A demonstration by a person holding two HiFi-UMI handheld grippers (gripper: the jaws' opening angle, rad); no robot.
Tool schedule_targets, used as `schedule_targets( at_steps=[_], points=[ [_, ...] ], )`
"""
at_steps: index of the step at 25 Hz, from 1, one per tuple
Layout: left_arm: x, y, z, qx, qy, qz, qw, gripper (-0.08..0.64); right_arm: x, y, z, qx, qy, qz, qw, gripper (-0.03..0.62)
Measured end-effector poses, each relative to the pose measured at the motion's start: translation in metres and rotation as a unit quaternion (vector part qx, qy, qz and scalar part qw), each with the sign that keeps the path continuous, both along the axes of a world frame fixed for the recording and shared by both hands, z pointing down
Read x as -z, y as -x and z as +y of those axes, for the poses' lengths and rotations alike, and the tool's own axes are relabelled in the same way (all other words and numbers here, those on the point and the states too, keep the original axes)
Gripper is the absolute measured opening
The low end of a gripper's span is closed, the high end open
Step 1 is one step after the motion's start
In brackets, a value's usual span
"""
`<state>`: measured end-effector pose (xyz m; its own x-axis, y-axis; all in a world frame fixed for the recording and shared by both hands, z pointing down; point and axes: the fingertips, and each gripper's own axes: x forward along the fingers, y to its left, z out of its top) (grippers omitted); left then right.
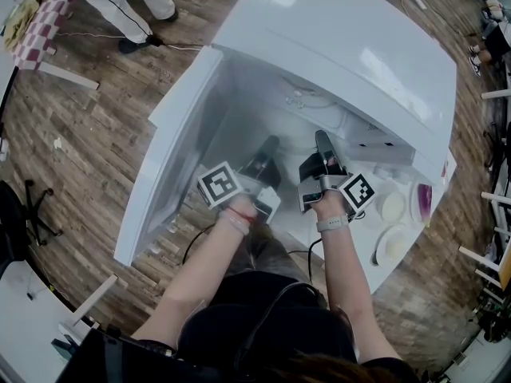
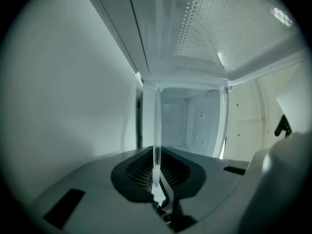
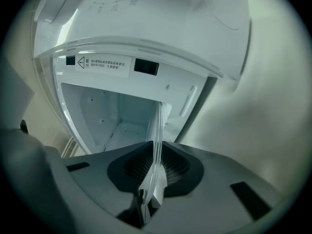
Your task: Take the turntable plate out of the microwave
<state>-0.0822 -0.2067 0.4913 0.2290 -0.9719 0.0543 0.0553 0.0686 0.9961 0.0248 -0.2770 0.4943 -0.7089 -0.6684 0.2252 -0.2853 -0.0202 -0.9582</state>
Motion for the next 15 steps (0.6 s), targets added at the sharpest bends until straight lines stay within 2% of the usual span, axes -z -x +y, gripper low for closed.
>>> schedule_targets(
  at_steps=[6, 10, 15],
  points=[
    [0.007, 0.006, -0.006, 0.032, -0.027, 0.015, 0.999, 0.043, 0.002, 0.0, 0.006, -0.01, 0.007, -0.043, 0.999, 0.049],
    [0.003, 0.014, -0.012, 0.027, -0.02, -0.015, 0.9993, 0.043, 0.001, -0.006, 0.012, -0.003, 0.009, -0.054, 0.998, 0.046],
    [0.002, 0.026, -0.021, 0.034, -0.021, -0.024, 0.9989, 0.043, 0.0, -0.013, 0.014, 0.006, 0.013, -0.062, 0.998, 0.044]
  ],
)
